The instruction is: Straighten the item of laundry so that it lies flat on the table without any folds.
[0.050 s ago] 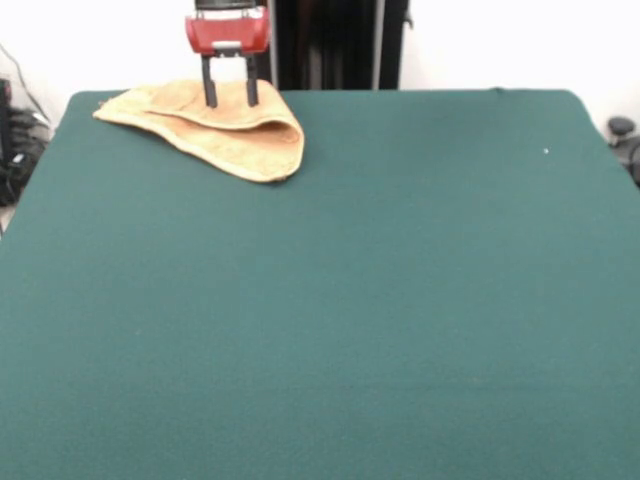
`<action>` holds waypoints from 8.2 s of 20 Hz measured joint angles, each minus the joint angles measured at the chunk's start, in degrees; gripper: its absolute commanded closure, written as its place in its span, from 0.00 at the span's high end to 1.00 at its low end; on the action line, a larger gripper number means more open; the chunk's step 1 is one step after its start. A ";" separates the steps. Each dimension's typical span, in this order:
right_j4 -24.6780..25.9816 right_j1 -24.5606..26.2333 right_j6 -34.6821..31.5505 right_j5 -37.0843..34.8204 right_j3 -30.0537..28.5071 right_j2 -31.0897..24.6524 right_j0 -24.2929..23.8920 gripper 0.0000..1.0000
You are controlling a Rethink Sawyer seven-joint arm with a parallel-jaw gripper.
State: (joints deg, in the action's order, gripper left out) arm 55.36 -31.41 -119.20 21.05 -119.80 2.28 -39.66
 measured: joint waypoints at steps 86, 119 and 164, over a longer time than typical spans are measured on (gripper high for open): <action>4.06 9.52 0.00 9.00 4.91 -0.55 -2.57 0.00; 0.00 12.76 0.00 17.63 5.45 3.69 -0.05 0.00; 11.16 28.85 0.00 49.11 21.65 8.21 -1.85 0.00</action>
State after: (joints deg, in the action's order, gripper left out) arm 66.52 -2.56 -119.20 70.17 -98.14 10.49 -41.50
